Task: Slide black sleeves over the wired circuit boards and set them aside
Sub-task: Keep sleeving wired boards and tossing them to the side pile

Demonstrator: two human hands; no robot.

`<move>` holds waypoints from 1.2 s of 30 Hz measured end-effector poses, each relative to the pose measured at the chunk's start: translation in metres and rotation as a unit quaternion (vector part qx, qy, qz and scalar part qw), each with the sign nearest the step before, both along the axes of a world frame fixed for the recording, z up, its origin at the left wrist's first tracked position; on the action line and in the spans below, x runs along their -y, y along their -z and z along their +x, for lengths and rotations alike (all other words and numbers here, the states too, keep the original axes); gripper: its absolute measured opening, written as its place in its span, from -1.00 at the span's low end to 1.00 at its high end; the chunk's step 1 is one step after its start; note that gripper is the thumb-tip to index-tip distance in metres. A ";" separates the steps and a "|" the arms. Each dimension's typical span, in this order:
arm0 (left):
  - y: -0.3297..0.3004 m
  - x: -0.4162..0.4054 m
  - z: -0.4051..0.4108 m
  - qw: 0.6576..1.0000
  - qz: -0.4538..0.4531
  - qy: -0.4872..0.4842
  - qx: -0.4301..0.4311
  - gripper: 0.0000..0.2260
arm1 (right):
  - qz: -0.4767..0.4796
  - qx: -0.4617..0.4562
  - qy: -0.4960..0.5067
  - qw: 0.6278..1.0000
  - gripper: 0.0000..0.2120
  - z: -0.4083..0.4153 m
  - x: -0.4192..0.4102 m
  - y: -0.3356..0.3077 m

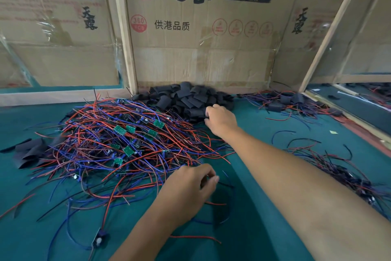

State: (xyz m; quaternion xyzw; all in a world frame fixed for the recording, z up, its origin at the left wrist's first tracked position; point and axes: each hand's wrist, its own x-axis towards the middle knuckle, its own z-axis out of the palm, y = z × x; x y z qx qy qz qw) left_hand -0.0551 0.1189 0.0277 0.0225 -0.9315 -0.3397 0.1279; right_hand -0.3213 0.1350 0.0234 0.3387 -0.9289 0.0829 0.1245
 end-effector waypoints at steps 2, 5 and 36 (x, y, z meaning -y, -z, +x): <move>-0.001 0.001 0.000 1.000 0.016 -0.007 -0.017 -0.81 | -0.018 -0.022 0.015 0.999 -0.85 0.003 -0.001 -0.001; -0.002 0.001 -0.001 0.998 0.022 -0.033 -0.038 -0.81 | -0.114 -0.002 0.069 0.991 -0.82 0.016 -0.010 -0.010; -0.010 0.013 0.001 0.968 0.233 -0.089 0.013 -0.58 | -0.230 0.344 -0.293 0.862 -0.87 0.151 -0.107 -0.027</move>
